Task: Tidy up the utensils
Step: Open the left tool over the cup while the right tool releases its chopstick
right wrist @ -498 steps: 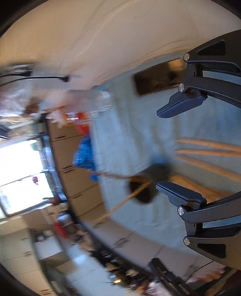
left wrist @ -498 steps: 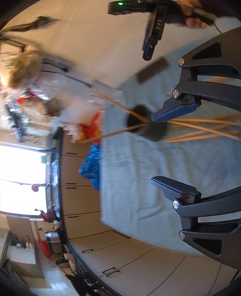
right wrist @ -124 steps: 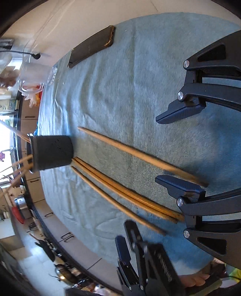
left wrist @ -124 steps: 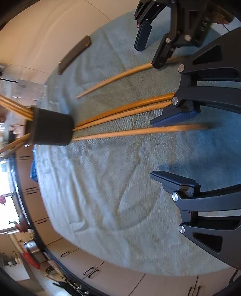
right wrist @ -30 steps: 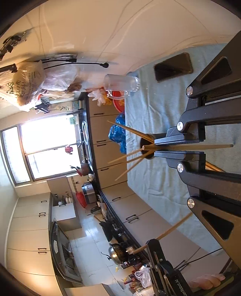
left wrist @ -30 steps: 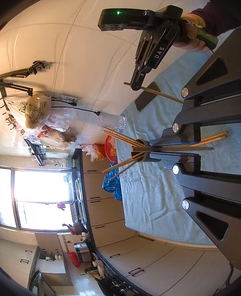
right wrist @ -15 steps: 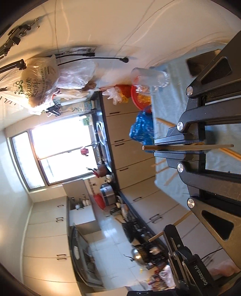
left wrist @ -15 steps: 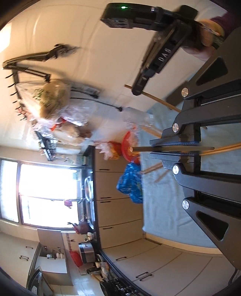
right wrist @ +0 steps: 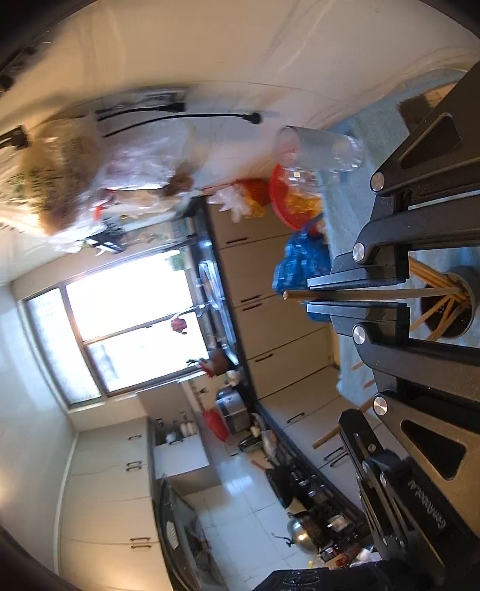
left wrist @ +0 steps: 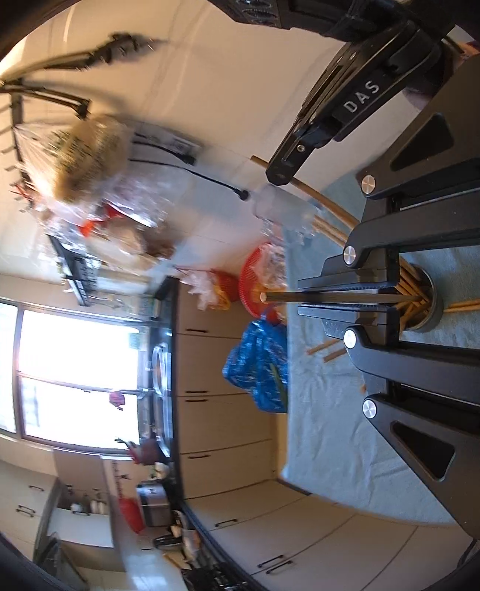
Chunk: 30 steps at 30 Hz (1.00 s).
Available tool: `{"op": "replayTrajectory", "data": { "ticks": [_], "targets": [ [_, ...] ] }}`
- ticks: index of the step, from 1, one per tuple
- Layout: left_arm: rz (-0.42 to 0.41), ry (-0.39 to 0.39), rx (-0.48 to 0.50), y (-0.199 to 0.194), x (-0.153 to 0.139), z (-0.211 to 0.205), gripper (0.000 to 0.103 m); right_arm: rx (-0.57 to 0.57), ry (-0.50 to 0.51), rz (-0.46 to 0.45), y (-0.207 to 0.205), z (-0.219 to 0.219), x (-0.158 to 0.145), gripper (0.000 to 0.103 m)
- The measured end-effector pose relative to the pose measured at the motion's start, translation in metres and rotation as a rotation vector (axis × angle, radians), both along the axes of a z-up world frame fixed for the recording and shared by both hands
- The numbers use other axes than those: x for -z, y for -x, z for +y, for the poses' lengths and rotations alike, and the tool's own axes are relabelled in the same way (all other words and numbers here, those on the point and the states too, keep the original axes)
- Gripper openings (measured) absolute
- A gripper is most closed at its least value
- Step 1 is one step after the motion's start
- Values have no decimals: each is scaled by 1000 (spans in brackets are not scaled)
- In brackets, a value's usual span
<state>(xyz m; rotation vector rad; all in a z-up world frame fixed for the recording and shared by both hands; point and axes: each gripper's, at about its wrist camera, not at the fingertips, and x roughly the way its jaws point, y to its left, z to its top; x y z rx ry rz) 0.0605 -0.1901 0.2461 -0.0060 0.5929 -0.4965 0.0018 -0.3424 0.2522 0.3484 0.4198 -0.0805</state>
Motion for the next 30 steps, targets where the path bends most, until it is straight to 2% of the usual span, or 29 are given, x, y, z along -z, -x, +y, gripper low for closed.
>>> {"op": "replayTrajectory", "data": {
  "ticks": [5,11,12,13,15,16,17,21,22,27,30],
  "targets": [
    [50,-22,-12,-9,24,2,5,-6,-24,75,-10,-3,34,6],
    [46,-8,-20,-2,25,12,6,-2,-75,111,-15,-12,55,7],
    [46,-3,-16,1,23,15,7,-1,-92,113,-15,-15,56,9],
    [50,7,-11,3,21,18,10,-2,-102,115,-14,-16,56,12],
    [52,25,-13,9,17,24,18,2,-124,111,-11,-19,54,31],
    [48,33,-16,13,15,28,24,6,-126,106,-10,-20,52,35],
    [40,42,-19,18,12,33,28,11,-126,97,-7,-21,50,36],
    [13,55,-33,38,-1,49,33,13,-113,77,10,-20,35,37],
    [7,60,-35,45,-3,54,38,12,-108,75,13,-18,31,37],
    [-41,65,-64,88,-7,91,49,1,-61,102,44,-10,23,54],
    [-56,36,-92,112,4,111,57,-22,-26,155,62,-3,30,56]
  ]
}}
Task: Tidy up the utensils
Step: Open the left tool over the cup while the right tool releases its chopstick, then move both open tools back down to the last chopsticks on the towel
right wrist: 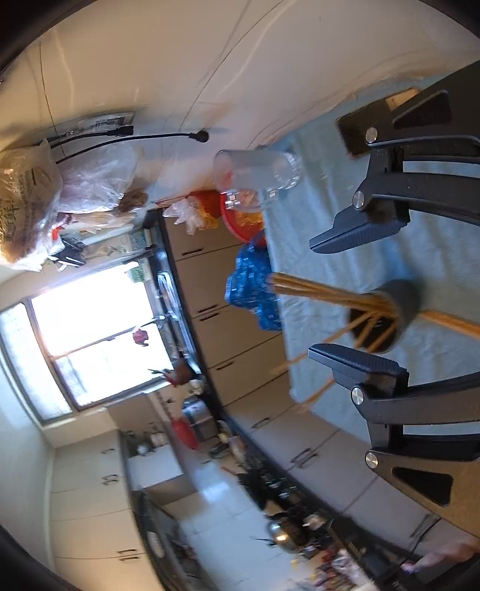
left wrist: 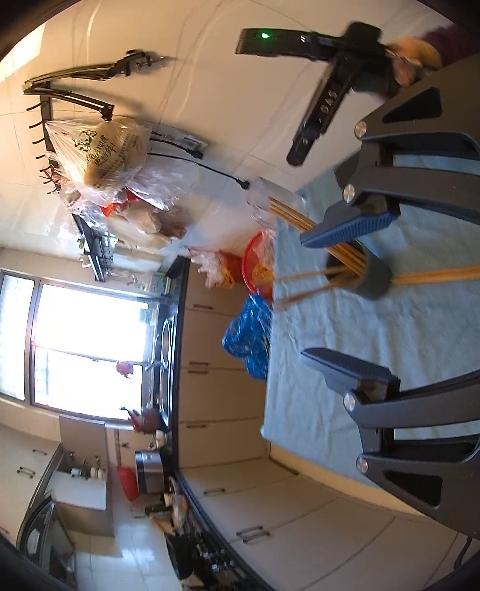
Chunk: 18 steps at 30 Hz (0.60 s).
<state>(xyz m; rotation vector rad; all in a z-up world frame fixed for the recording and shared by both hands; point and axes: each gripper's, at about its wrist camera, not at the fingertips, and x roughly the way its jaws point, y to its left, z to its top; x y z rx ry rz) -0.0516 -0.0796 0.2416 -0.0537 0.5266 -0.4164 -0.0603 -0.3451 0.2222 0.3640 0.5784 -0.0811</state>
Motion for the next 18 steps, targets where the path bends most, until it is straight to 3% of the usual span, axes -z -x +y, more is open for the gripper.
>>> {"op": "replayTrajectory", "data": {
  "ticks": [7,13,15,18],
  "targets": [
    [81,-93,-86,40,61,31,58,-88,49,203,36,26,51,60],
    [188,-69,-210,56,116,59,58,-253,38,406,60,74,124,60],
    [230,-75,-215,56,131,64,58,-304,43,445,66,92,144,54],
    [228,-95,-231,60,139,64,58,-370,50,492,71,117,170,45]
  ]
}}
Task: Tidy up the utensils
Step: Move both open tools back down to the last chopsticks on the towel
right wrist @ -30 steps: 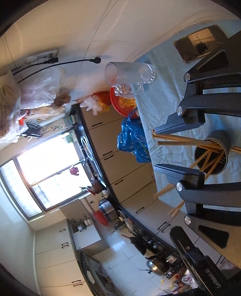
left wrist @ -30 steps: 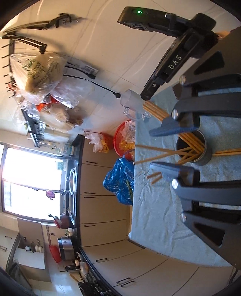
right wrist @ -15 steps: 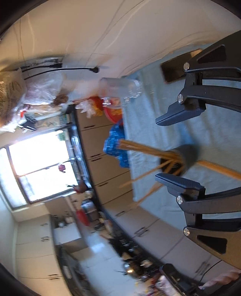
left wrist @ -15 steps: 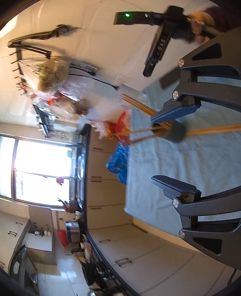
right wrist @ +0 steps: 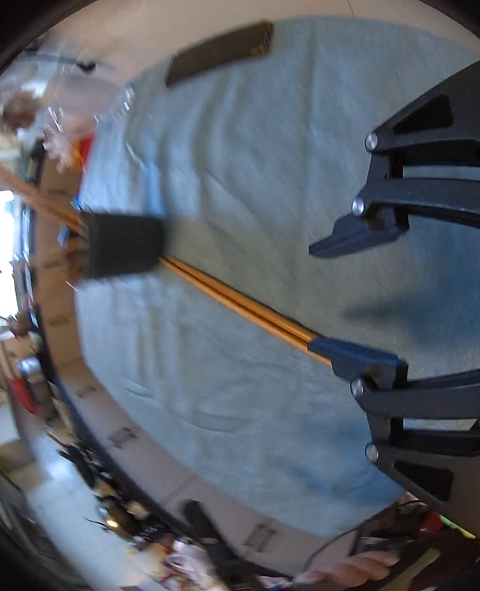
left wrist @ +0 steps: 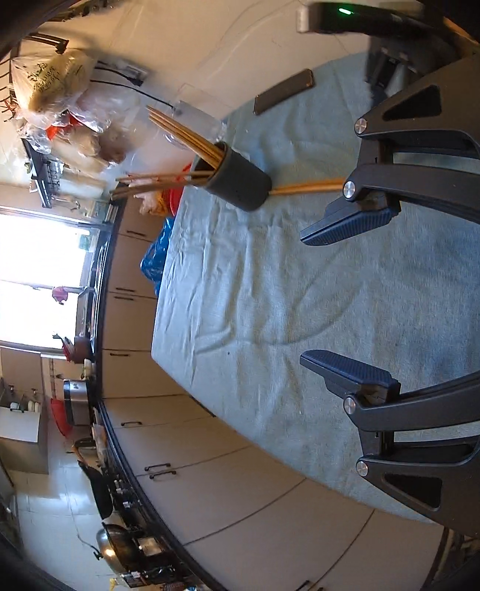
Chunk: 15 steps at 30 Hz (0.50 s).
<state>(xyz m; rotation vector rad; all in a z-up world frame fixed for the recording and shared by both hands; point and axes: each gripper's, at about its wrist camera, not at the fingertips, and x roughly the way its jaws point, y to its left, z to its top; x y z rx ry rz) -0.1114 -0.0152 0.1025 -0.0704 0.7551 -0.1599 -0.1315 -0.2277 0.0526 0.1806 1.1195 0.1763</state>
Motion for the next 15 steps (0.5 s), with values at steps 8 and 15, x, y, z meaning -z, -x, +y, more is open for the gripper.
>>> {"op": "replayTrajectory", "data": {
  "ticks": [8,15],
  "targets": [
    [8,-13,20,-6,7,-7,58,-48,87,11,-5,35,20,36],
    [65,3,60,-12,24,-13,58,-17,178,-1,-15,35,21,25]
  ]
}}
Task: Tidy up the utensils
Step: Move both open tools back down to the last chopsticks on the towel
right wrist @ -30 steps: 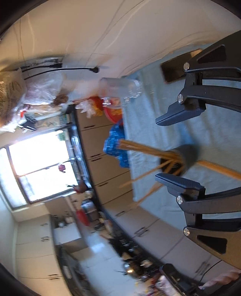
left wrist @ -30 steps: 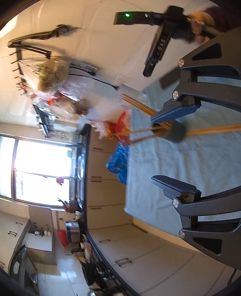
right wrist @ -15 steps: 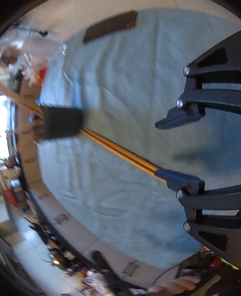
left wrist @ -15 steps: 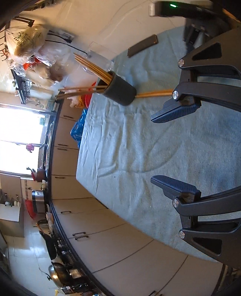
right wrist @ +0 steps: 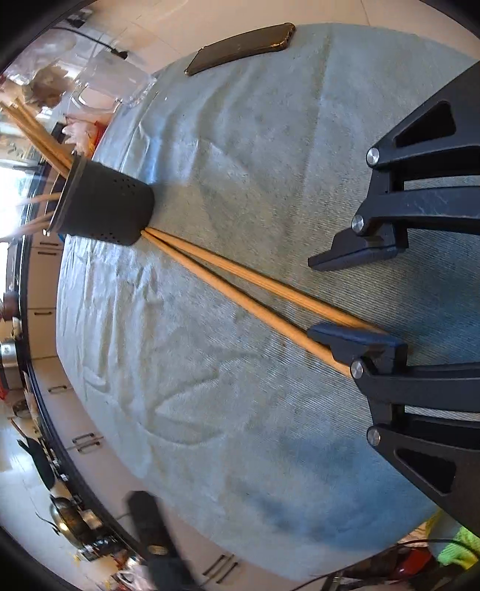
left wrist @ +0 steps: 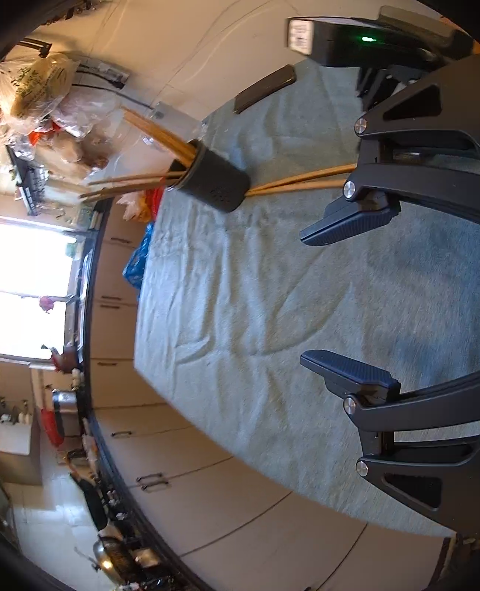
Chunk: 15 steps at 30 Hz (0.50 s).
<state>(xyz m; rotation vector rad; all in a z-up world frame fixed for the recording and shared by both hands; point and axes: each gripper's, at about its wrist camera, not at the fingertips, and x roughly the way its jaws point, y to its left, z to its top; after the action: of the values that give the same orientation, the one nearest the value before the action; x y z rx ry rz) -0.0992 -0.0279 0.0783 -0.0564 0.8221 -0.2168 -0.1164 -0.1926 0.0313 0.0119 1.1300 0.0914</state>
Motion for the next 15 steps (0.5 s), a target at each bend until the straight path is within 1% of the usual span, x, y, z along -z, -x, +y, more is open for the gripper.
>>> {"op": "replayTrajectory", "data": {
  "ticks": [1,3,8,10,12,15],
  "targets": [
    [12,1,14,0,3,-4,58,11,-1,-2,-3,0,1,12],
    [34,-2,48,2,10,-13,57,55,-20,-2,-2,-12,1,9],
    [90,-20,168,8,29,-50,58,150,-68,-1,19,-48,1,8],
    [108,-48,211,8,38,-67,58,178,-78,0,30,-62,0,8],
    [120,-94,239,6,48,-83,58,196,-86,1,40,-73,-2,8],
    [144,-124,276,4,57,-99,58,225,-104,13,55,-86,-1,8]
  ]
}}
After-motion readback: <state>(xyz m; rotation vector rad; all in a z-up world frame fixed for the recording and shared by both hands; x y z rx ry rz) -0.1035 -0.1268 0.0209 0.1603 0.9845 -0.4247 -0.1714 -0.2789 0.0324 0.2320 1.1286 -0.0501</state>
